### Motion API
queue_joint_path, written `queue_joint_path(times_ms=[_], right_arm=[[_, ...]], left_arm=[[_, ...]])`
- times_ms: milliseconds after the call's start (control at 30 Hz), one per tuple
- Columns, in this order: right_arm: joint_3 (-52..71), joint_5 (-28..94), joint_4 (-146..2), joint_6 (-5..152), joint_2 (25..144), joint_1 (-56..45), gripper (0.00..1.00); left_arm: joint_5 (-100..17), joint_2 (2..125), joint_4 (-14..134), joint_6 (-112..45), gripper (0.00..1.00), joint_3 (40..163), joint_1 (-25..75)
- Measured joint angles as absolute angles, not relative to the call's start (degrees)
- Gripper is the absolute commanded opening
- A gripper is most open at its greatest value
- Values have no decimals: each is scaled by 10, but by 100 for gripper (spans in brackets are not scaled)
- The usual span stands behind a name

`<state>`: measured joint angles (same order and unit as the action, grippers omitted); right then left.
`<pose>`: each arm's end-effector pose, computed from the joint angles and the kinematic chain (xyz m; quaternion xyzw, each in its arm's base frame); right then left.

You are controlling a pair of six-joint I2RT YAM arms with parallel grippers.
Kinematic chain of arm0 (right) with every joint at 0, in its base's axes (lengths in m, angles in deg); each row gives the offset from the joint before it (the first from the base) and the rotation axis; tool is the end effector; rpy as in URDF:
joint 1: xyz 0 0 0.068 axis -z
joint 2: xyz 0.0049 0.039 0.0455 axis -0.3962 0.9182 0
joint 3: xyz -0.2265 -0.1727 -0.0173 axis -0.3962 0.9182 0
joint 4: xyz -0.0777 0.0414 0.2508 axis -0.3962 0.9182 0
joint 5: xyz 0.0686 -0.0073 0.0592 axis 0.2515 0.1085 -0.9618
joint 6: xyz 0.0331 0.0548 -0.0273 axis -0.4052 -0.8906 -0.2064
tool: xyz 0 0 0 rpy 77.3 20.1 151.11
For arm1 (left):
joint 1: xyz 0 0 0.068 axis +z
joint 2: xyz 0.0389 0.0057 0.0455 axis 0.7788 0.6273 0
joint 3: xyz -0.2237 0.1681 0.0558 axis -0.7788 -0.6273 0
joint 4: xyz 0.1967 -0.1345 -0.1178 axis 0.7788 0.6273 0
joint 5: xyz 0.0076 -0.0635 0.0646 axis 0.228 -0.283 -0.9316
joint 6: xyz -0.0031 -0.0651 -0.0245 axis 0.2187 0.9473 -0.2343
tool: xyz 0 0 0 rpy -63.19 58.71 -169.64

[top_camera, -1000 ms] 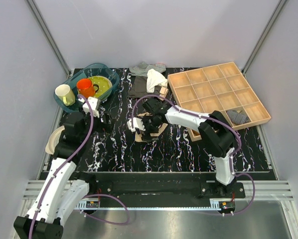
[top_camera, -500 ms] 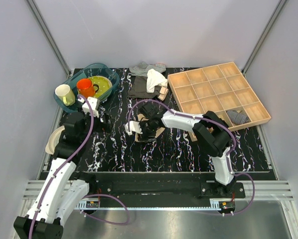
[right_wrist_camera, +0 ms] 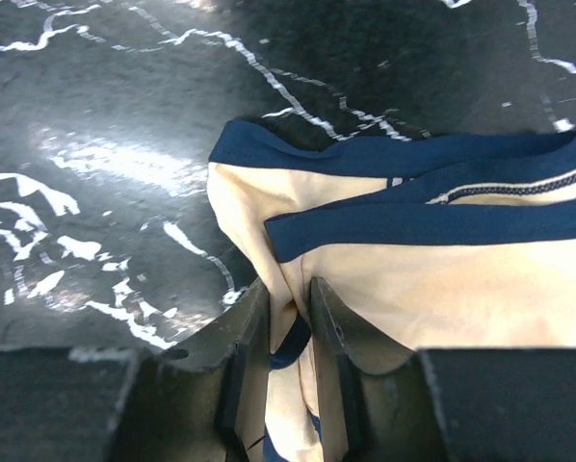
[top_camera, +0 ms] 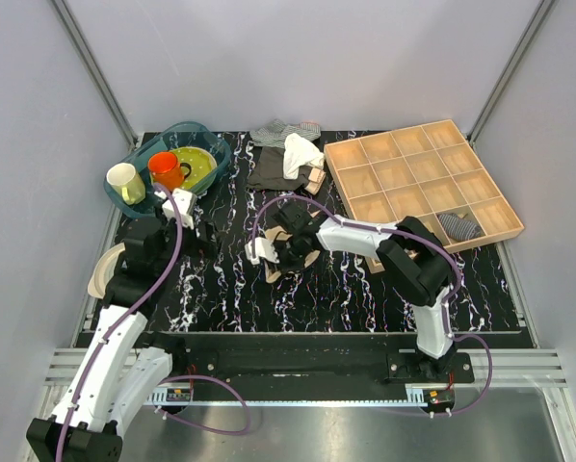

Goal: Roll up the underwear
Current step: Fold the underwear at the center of the board.

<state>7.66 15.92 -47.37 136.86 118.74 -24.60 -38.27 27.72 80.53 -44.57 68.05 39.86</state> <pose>0.2693 0.3344 0.1478 -0.7828 0.5394 0.1937 0.2424 0.1727 -0.0460 0.3049 0.1345 0.8003 -0.1412 0.5670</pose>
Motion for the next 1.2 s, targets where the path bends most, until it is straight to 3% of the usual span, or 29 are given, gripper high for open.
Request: queue_joint_path(times_ms=[133, 367, 567, 700, 833, 1000, 1200], right_arm=[[87, 141, -446, 1372, 1177, -246, 35], [94, 98, -407, 1377, 1171, -243, 54], [105, 49, -380, 1379, 1163, -220, 56], [118, 20, -371, 1384, 1154, -202, 66], [130, -29, -355, 1392, 1133, -189, 66], [130, -88, -335, 1395, 1087, -154, 63], [130, -116, -332, 1391, 1052, -95, 63]], left_arm=[[-322, 279, 800, -455, 98, 678, 399], [-216, 274, 762, -475, 94, 640, 372], [-168, 228, 732, -520, 88, 597, 283], [-163, 211, 716, -558, 87, 578, 220], [-175, 231, 714, -593, 83, 575, 168], [-216, 295, 716, -618, 70, 575, 121], [-251, 402, 714, -623, 68, 584, 112]])
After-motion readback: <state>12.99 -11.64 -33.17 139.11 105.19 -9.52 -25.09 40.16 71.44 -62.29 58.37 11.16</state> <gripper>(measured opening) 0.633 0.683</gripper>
